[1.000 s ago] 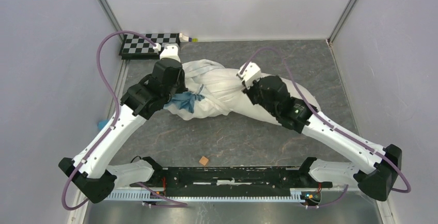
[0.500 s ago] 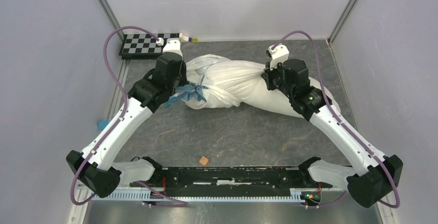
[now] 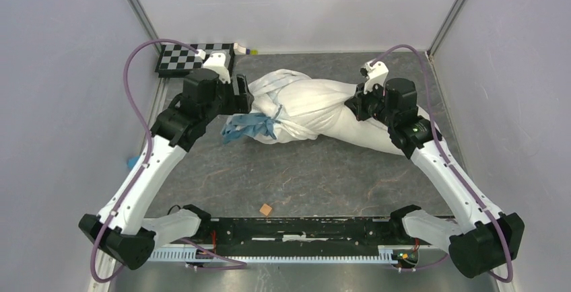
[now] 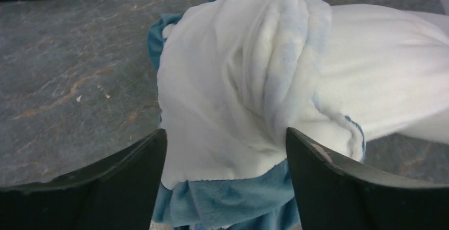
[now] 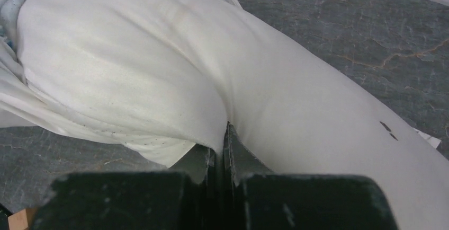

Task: Remove the pillowcase from the pillow

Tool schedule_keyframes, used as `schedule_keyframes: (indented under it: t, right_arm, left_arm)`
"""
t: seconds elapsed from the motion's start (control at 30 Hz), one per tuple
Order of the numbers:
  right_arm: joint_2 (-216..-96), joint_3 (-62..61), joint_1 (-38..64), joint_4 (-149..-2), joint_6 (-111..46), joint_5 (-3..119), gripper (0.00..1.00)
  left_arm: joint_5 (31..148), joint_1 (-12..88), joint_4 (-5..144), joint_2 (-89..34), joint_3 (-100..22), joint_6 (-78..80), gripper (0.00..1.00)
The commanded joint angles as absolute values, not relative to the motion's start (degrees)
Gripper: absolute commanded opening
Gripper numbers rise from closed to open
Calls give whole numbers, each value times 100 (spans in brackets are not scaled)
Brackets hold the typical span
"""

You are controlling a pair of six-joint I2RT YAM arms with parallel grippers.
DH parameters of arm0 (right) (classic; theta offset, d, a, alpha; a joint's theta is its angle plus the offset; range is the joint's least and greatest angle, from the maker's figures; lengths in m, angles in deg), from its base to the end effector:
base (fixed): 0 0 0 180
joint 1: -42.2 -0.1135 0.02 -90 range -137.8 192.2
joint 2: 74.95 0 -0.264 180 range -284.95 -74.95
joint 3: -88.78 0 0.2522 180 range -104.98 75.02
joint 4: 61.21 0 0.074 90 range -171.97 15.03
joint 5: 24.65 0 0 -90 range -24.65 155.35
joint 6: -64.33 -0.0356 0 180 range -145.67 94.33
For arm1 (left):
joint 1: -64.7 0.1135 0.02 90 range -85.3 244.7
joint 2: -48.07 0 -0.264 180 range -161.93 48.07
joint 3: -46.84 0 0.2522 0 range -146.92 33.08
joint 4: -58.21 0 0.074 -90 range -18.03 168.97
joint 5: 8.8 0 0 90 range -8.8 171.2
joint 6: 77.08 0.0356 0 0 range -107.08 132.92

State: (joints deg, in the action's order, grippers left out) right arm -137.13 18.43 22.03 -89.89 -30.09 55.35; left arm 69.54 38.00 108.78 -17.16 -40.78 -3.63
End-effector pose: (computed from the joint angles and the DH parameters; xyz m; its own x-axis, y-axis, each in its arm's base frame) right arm 0.2312 0.0915 0.3446 -0.3658 -0.0535 -0.9291 -0.4654 0.8751 0.1328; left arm 0.2163 -0.1008 0.3979 -0.4844 -0.0686 -0.8721 0.1491 0.9759 -0.1596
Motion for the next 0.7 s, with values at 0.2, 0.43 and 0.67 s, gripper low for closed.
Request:
schedule_keyframes:
  t: [0.2,0.43,0.67]
  right_arm:
    - [-13832,1318,2471,-8831,-3207,5868,0]
    - [-13813,1526,2472,-8568,-3312,5795,0]
    - [-13756,1695,2471,-8373,-3377,5677,0]
  left_arm:
    - [8263,3972,11322,-674,-4055,-835,100]
    - [7352,3971,12252,224,-3239,-4144,99]
    - [8334,3974,11323,663,-1814,-6575,99]
